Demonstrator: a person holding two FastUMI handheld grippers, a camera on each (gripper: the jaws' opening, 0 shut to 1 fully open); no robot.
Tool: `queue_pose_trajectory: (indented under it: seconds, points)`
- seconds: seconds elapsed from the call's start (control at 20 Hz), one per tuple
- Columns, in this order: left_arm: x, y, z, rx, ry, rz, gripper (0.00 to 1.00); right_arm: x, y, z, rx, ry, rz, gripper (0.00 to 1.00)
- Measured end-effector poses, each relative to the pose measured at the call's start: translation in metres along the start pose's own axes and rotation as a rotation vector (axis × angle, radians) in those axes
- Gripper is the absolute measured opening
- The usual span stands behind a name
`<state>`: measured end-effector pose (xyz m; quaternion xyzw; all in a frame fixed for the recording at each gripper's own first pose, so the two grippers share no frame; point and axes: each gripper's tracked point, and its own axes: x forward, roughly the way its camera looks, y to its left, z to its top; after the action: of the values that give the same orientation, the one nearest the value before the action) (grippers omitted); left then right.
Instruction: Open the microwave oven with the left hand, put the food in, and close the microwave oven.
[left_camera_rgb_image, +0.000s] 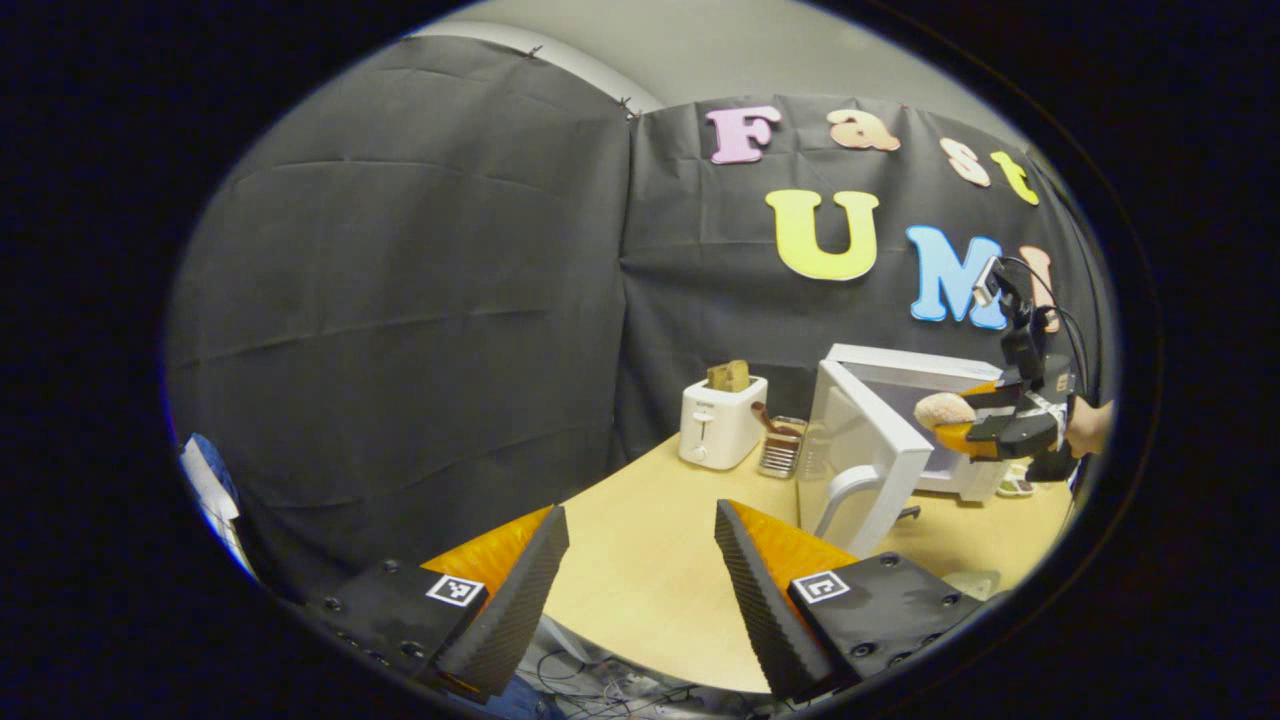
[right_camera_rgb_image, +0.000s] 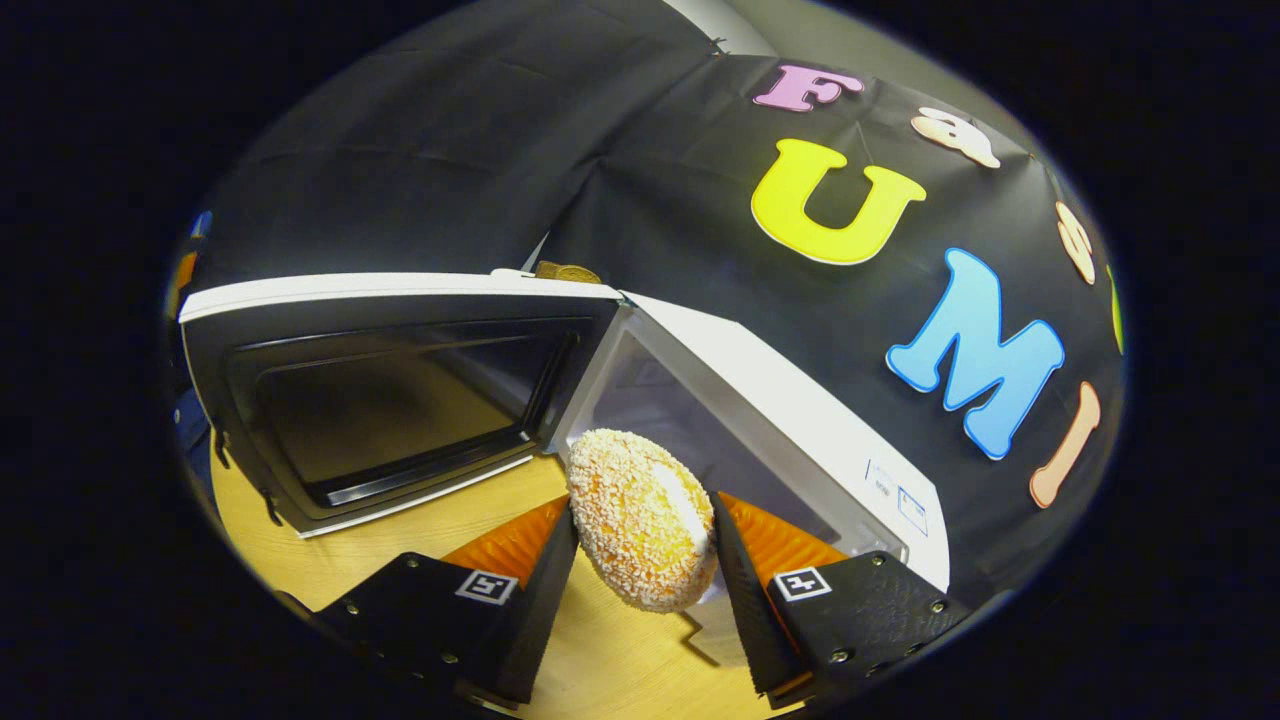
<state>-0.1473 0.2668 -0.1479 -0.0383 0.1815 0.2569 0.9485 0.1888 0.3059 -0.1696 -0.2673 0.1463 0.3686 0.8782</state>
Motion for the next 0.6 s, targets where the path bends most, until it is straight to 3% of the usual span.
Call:
queue_pose_trajectory:
  seconds: [0.15,0.6]
  points:
    - [-0.007,0.007,-0.005,-0.003,0.023,0.037,0.96,0.029,0.001,-0.014,0.012,0.020,0.004,0.78]
    - [-0.018,0.021,-0.019,-0.002,0.093,0.136,0.96,0.105,-0.014,-0.062,-0.038,0.061,-0.102,0.78]
